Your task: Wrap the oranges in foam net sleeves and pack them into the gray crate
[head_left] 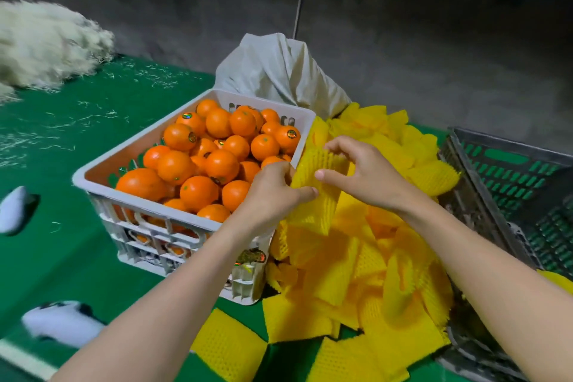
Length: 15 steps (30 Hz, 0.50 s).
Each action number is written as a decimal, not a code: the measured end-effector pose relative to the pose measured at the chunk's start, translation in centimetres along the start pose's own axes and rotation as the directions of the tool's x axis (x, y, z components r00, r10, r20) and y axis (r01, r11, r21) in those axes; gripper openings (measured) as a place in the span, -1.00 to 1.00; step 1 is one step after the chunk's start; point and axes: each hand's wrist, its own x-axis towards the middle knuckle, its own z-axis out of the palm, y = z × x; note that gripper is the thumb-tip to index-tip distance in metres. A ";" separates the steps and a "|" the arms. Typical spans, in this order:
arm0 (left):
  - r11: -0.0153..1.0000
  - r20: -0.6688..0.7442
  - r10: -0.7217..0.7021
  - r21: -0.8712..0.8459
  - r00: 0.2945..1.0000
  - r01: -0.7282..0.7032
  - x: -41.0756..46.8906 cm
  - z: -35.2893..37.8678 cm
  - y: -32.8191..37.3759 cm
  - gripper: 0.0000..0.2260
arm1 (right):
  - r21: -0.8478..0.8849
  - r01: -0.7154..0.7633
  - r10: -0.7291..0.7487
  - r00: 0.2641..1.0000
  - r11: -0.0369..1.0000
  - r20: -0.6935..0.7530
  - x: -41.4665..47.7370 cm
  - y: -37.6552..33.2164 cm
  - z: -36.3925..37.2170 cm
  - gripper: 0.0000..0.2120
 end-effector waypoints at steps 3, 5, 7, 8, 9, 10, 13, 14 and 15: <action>0.987 0.100 0.019 -0.163 0.995 -0.003 1.4 -2.4 -1.1 -0.55 | 0.066 -0.018 0.014 0.998 0.998 0.060 0.6 0.5 0.9 -0.94; 0.996 -0.072 0.052 0.077 0.996 -0.046 3.6 -4.4 -2.7 -0.66 | 0.130 -0.075 0.062 0.993 0.989 0.101 0.8 0.9 1.1 -0.96; 0.869 -0.215 0.023 0.488 0.976 0.087 5.9 -6.2 -4.9 -0.58 | 0.200 -0.166 0.140 0.980 0.966 0.140 1.0 1.2 1.2 -0.90; 0.768 -0.221 -0.053 0.614 0.974 0.181 6.7 -6.9 -5.9 -0.49 | 0.229 -0.205 0.174 0.973 0.952 0.152 1.1 1.4 1.2 -0.90; 0.680 -0.199 -0.135 0.694 0.971 0.237 7.3 -7.3 -6.8 -0.43 | 0.251 -0.236 0.200 0.966 0.939 0.162 1.1 1.6 1.3 -0.89; 0.629 -0.171 -0.176 0.738 0.969 0.245 7.8 -7.5 -7.5 -0.42 | 0.274 -0.257 0.217 0.962 0.927 0.169 1.2 1.7 1.4 -0.86; 0.643 -0.168 -0.127 0.736 0.978 0.210 8.5 -7.6 -8.9 -0.40 | 0.347 -0.254 0.212 0.965 0.903 0.155 0.9 1.5 1.5 -0.68; 0.666 -0.190 -0.088 0.718 0.978 0.199 8.4 -7.7 -9.0 -0.40 | 0.367 -0.246 0.202 0.967 0.897 0.156 0.8 1.3 1.6 -0.64; 0.691 -0.218 -0.044 0.698 0.975 0.187 8.3 -7.8 -9.1 -0.40 | 0.382 -0.240 0.191 0.968 0.892 0.162 0.7 1.1 1.6 -0.62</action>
